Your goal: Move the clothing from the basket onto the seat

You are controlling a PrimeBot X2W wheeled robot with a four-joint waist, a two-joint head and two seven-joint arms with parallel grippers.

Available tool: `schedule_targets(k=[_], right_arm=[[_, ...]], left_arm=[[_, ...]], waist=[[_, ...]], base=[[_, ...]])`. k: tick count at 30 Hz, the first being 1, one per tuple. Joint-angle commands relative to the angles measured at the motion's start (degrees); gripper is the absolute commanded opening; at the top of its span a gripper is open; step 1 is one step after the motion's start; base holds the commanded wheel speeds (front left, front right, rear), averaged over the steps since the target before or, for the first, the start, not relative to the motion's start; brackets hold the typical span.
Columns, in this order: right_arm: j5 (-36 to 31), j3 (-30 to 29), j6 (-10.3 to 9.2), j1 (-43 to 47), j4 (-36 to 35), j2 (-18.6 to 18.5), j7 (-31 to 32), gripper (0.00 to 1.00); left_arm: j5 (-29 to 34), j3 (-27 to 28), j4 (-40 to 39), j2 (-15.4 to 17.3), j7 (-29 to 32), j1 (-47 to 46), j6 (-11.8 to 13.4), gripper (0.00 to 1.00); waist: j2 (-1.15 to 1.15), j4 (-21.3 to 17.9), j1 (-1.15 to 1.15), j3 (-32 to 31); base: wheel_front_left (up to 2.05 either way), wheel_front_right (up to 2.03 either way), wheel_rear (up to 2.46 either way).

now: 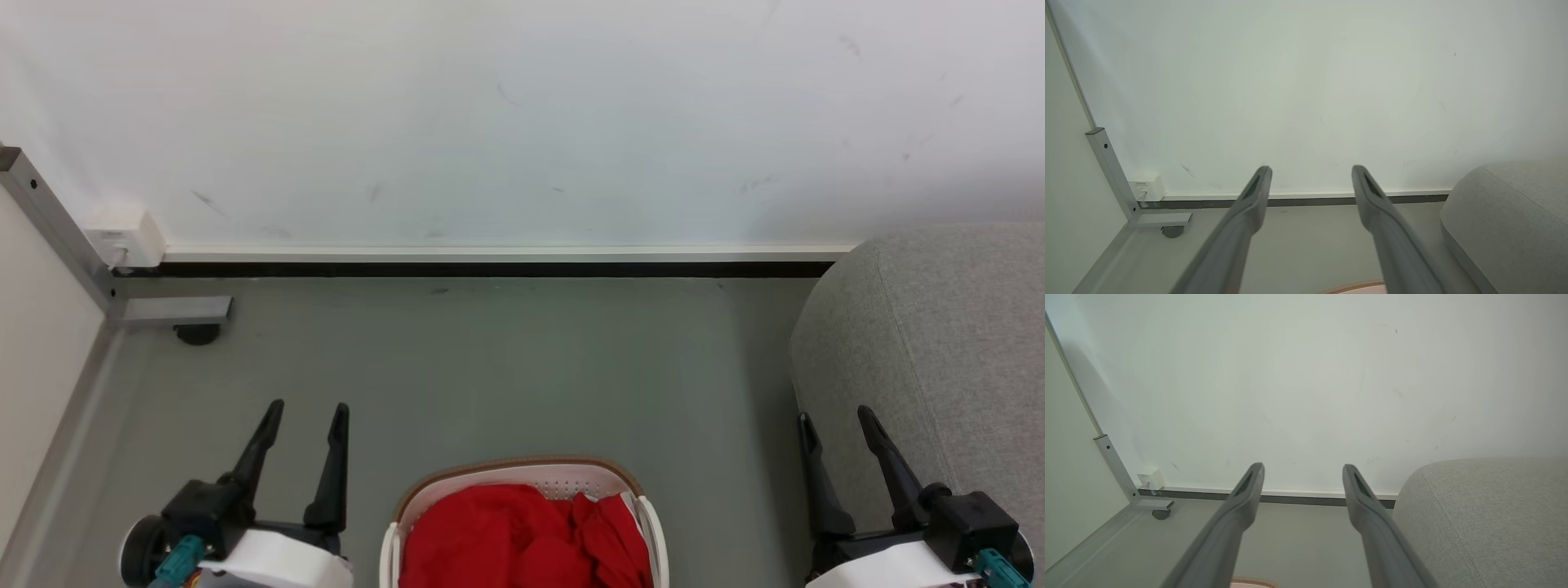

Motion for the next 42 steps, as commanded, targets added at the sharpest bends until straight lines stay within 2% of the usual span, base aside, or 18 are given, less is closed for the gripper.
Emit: schedule_targets(k=[1,25,32,42], right_arm=[[-0.33,0.15,-0.12,-0.72,-0.01,-0.47,-0.47,1.0],[0.6,0.43,-0.12,-1.06,0.46,-0.46,-0.69,1.0],[2.7,0.52,-0.12,-1.03,0.21,-0.45,-0.69,1.0],[4.74,0.93,-0.12,-2.47,-1.58,-0.43,-0.68,1.0]], left_arm=[[1.91,0.15,0.07,0.09,-0.36,-0.7,-0.17,1.0],[0.5,-0.24,0.41,-0.1,-0.59,-0.57,-0.3,1.0],[-0.24,-0.81,1.17,-0.06,-0.59,-0.56,-0.21,1.0],[-1.71,-1.99,3.54,0.81,-0.59,-2.98,-0.21,1.0]], waist=[[0.0,-0.02,0.0,-0.02],[0.0,-0.1,0.0,-0.27],[0.0,-0.85,0.0,0.11],[0.0,-4.08,0.0,5.31]], base=[[0.0,0.0,0.0],[0.0,0.0,0.0],[0.0,0.0,0.0],[0.0,0.0,0.0]])
